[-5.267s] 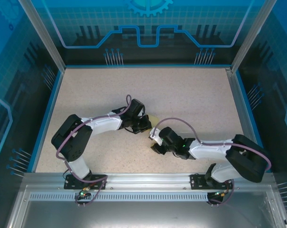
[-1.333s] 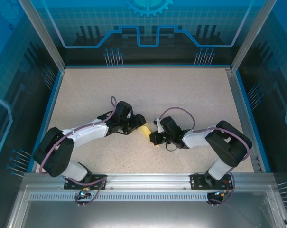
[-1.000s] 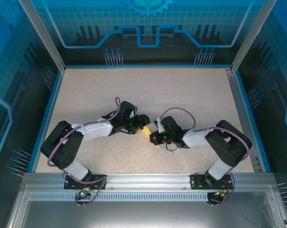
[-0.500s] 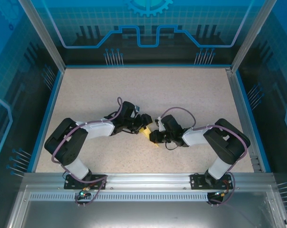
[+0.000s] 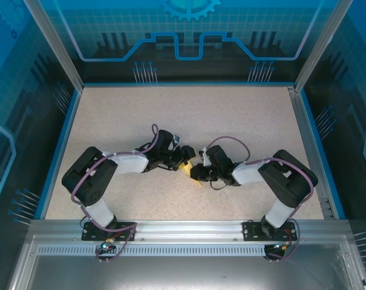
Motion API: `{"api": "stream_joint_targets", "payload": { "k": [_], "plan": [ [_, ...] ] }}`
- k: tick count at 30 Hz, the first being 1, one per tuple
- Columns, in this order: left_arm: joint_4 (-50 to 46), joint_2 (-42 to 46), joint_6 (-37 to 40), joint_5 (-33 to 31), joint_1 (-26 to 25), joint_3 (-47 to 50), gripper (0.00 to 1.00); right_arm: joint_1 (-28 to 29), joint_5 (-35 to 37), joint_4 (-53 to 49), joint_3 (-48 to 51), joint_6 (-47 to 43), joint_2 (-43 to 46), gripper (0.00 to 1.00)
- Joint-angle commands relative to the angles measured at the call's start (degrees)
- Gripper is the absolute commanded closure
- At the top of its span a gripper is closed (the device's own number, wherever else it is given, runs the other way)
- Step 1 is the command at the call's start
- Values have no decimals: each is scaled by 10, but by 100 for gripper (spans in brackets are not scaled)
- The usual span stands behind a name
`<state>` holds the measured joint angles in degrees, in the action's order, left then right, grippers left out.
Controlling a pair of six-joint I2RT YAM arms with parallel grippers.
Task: Fold a paper plane with a square sheet of paper (pick it up from the middle)
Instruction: Fold the wing for the fifth time at the center of the table.
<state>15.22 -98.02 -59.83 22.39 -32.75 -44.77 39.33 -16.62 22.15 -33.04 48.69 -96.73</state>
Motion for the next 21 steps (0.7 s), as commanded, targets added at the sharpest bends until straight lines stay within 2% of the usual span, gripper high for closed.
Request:
{"api": "stream_joint_targets", "payload": {
  "k": [1, 11, 21],
  "plan": [
    [14, -19, 13, 13, -1, 7, 35, 1, 16, -6, 4, 3, -29, 89],
    [0, -28, 29, 5, 0, 5, 35, 1, 8, -61, 2, -21, 22, 79],
    [-19, -34, 45, 7, -1, -8, 35, -2, -8, -122, -12, -47, 61, 75]
  ]
}}
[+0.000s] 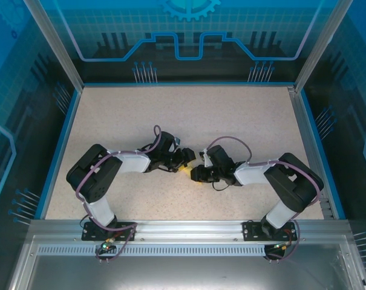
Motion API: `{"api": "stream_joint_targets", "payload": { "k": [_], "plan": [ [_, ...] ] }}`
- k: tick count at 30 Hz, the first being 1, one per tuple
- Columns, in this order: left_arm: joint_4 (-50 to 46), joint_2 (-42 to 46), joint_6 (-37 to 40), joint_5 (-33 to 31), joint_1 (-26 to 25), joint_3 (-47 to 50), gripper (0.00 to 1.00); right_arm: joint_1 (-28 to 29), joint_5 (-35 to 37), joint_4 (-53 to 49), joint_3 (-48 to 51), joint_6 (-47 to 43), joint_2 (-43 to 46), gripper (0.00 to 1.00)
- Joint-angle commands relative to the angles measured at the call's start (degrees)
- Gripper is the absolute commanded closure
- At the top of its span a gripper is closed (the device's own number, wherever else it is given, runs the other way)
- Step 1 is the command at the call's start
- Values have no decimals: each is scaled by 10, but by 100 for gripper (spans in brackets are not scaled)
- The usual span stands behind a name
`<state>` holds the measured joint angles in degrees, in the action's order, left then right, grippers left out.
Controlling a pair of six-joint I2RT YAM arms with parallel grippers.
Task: Fold a paper plane with a square sheet of paper (pick it up from the middle)
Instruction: Fold the wing for the fifth time at the center of the table.
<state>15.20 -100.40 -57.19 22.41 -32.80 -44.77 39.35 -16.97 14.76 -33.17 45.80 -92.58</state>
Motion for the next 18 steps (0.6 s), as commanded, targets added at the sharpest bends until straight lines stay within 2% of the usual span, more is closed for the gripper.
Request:
{"api": "stream_joint_targets", "payload": {
  "k": [1, 4, 11, 18],
  "plan": [
    [-18, -9, 20, 8, -1, -8, 35, -4, -6, -52, -10, -19, 24, 75],
    [-20, -12, 20, 9, 0, -9, 35, -9, -15, -59, -10, -25, 37, 70],
    [-18, -10, 19, 12, -1, -12, 35, -11, -21, -90, -24, -49, 52, 69],
    [-19, -10, 17, 12, 0, -13, 35, -18, -38, -91, -27, -64, 37, 88]
  ]
}}
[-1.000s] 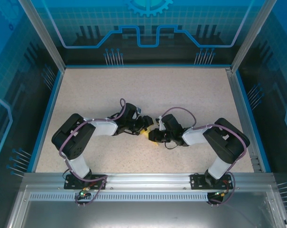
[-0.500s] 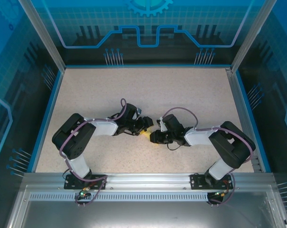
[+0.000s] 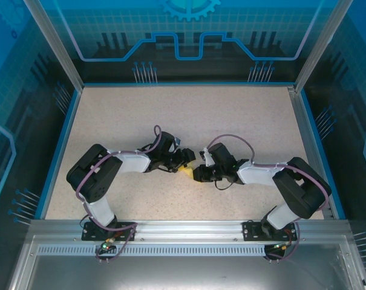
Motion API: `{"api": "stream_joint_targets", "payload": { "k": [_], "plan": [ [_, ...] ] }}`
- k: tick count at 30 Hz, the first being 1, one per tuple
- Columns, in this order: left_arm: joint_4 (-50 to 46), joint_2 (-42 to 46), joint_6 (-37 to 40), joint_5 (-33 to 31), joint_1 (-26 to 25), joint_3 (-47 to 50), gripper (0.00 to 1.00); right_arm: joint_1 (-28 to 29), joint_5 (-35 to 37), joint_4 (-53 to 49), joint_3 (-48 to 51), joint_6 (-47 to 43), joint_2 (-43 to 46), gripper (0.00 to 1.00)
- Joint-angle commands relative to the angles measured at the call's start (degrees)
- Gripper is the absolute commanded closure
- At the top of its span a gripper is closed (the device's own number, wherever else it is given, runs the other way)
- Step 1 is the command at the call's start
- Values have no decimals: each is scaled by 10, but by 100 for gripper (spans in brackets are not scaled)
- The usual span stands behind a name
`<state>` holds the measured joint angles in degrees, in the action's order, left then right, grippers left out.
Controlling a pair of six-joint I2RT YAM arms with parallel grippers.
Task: Fold a paper plane with a square sheet of paper (pick it up from the middle)
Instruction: Fold the wing for the fifth time at the center of the table.
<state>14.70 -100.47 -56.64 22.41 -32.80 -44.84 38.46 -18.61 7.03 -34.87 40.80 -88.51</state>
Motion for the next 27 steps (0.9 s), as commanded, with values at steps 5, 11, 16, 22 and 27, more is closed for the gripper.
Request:
{"api": "stream_joint_targets", "payload": {
  "k": [5, 11, 16, 22, 27],
  "plan": [
    [-19, -9, 11, 9, 0, -14, 35, -12, -50, 1, 11, -25, -15, 91],
    [-25, -10, 8, 6, 0, -13, 35, -13, -74, 2, 36, -59, -40, 92],
    [-27, -11, 8, 7, -1, -13, 35, -14, -88, 8, 45, -73, -29, 86],
    [-30, -10, 10, 9, 0, -17, 35, -18, -62, -36, 16, -67, 8, 78],
    [-32, -14, 11, 12, 0, -23, 35, -21, -64, -44, 2, -57, 9, 77]
  ]
}}
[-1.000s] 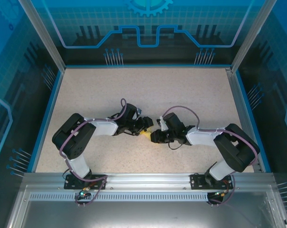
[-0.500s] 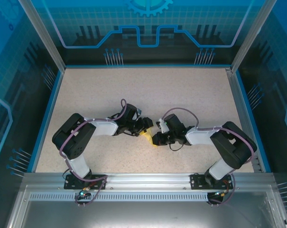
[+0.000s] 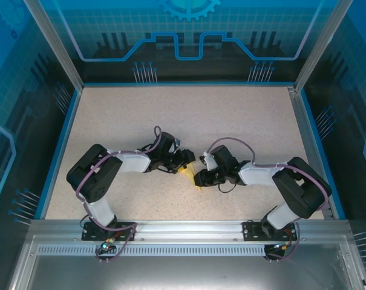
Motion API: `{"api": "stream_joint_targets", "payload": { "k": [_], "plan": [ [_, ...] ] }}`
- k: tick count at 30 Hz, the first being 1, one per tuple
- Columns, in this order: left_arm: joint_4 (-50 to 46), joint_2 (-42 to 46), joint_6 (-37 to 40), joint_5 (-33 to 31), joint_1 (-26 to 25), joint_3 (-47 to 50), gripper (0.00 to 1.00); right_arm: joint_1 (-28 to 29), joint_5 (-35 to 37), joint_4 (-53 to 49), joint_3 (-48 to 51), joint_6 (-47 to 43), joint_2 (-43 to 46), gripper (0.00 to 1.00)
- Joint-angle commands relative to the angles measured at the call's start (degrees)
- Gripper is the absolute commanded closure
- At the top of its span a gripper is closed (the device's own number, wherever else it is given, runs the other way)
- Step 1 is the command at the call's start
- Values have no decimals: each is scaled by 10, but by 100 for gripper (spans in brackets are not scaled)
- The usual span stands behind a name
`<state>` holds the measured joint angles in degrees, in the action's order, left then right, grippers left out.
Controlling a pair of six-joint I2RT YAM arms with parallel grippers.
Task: Fold a paper plane with a square sheet of paper (pick it up from the middle)
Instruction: Fold the wing for the fifth time at the center of the table.
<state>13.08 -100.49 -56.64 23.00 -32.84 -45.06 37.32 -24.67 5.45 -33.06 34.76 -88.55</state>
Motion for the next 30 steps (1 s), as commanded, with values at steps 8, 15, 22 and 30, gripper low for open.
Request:
{"api": "stream_joint_targets", "payload": {
  "k": [8, 15, 22, 30],
  "plan": [
    [-18, -16, 13, 8, 0, -21, 35, -13, -25, -21, -5, 8, -14, 89],
    [-18, -15, 11, 9, 0, -20, 35, -12, -39, -39, 1, -24, -48, 90],
    [-25, -14, 12, 7, 1, -22, 35, -13, -37, -43, 9, -17, -46, 87],
    [-28, -16, 15, 8, 1, -25, 35, -13, -42, -83, -9, -17, 6, 80]
  ]
}}
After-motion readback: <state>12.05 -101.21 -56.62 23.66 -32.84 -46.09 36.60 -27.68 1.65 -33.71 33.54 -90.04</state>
